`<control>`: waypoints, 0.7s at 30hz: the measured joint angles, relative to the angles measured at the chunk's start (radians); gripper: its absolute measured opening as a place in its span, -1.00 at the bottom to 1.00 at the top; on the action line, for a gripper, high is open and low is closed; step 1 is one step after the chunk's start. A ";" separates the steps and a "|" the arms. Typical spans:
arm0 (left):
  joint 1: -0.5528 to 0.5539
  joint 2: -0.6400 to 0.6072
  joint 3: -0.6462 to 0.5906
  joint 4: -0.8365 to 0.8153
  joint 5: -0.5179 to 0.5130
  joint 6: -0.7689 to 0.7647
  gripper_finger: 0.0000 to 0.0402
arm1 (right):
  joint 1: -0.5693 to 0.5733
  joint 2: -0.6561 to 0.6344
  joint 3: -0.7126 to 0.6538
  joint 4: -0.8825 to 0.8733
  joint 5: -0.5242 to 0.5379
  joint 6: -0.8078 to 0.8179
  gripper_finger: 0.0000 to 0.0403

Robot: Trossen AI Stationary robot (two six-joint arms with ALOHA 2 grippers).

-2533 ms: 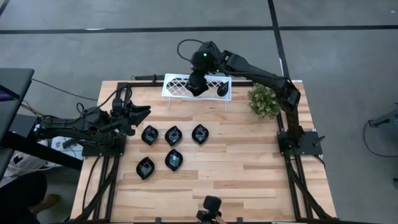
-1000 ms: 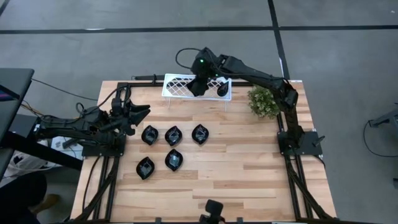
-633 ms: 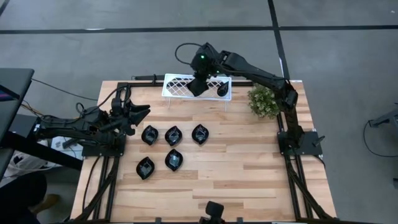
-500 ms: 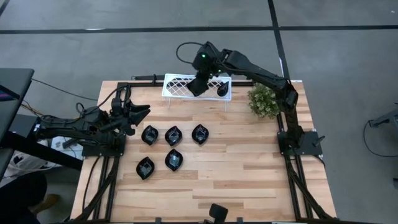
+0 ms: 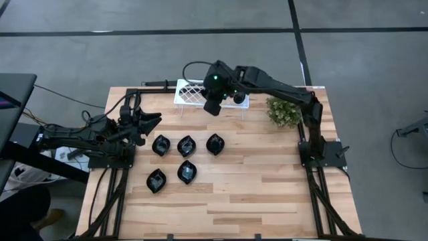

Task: Pick & Place Mini shaped plates
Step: Put the black leaf shaped plate on the shelf

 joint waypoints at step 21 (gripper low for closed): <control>0.000 0.000 0.000 0.008 0.000 0.000 -0.25 | 0.263 -0.007 -0.178 0.111 0.165 0.237 -0.72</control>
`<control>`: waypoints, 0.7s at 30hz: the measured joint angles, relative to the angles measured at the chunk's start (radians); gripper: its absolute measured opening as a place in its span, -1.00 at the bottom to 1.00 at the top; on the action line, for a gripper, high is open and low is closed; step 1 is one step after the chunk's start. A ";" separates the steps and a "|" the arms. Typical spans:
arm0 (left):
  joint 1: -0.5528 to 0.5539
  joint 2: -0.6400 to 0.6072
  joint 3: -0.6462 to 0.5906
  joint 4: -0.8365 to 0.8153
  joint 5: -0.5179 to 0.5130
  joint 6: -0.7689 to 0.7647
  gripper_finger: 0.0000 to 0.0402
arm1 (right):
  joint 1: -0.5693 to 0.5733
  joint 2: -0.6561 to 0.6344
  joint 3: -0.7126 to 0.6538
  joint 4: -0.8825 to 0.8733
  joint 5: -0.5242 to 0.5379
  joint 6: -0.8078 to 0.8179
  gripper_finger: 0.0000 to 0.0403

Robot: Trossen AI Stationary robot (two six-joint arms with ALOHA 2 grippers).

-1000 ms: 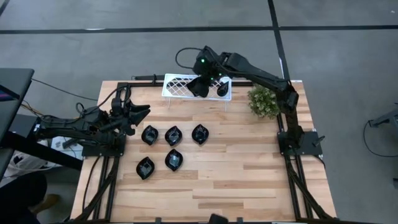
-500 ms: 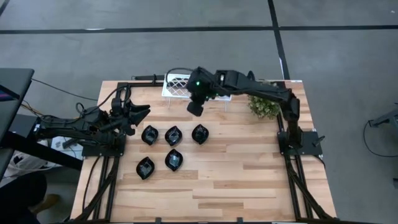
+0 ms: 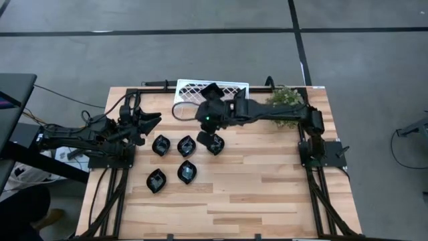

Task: Pick & Place Mini shaped plates
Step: Put the black leaf shaped plate on the shelf

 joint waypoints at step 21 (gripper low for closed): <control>0.000 0.000 0.000 0.000 0.006 -0.004 -0.25 | 0.083 -0.065 -0.107 -0.196 -0.010 -0.056 -0.78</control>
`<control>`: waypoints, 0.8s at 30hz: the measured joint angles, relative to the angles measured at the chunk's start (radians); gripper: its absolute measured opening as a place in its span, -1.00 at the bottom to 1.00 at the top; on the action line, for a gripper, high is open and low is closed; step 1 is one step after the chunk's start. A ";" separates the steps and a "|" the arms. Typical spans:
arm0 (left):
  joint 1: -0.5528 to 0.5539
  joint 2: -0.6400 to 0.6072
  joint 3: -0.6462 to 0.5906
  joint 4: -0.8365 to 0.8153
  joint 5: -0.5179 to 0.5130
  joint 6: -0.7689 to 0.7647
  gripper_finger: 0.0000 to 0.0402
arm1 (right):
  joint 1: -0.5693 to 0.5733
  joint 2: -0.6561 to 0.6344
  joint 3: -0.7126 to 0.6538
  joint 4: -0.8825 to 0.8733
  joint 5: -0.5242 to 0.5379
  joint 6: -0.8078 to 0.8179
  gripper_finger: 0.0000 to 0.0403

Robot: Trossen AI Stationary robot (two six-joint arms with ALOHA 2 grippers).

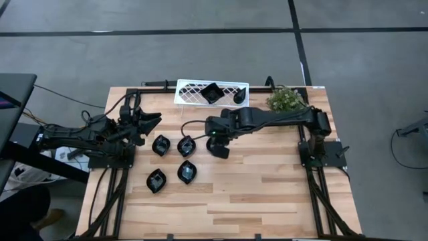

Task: Pick & Place Mini shaped plates
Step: Put the black leaf shaped plate on the shelf

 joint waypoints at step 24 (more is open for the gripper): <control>0.000 0.000 0.000 0.000 0.095 0.001 -0.25 | 0.056 -0.654 -0.827 0.367 0.000 0.308 -0.94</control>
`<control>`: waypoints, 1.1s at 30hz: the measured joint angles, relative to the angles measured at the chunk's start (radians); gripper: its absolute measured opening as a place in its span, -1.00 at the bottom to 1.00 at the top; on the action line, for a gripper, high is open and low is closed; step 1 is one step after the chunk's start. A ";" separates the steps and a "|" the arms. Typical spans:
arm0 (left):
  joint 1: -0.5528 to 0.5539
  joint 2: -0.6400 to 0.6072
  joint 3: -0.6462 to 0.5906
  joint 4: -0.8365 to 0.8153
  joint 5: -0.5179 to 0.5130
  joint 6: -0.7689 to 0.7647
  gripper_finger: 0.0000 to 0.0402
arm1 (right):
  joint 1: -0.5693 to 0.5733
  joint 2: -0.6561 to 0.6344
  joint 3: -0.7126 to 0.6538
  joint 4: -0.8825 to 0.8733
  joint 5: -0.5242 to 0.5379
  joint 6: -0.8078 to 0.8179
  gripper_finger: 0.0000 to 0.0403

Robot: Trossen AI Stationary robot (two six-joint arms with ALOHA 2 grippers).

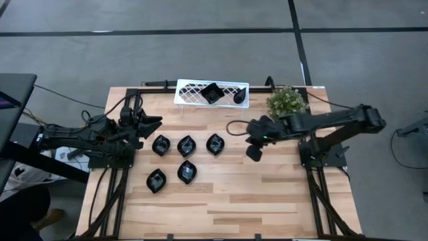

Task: Pick & Place Mini shaped plates
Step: Put the black leaf shaped plate on the shelf

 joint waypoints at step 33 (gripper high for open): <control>0.000 0.000 0.000 0.000 0.000 0.000 -0.25 | -0.057 0.151 -0.279 0.694 -0.003 0.412 -0.91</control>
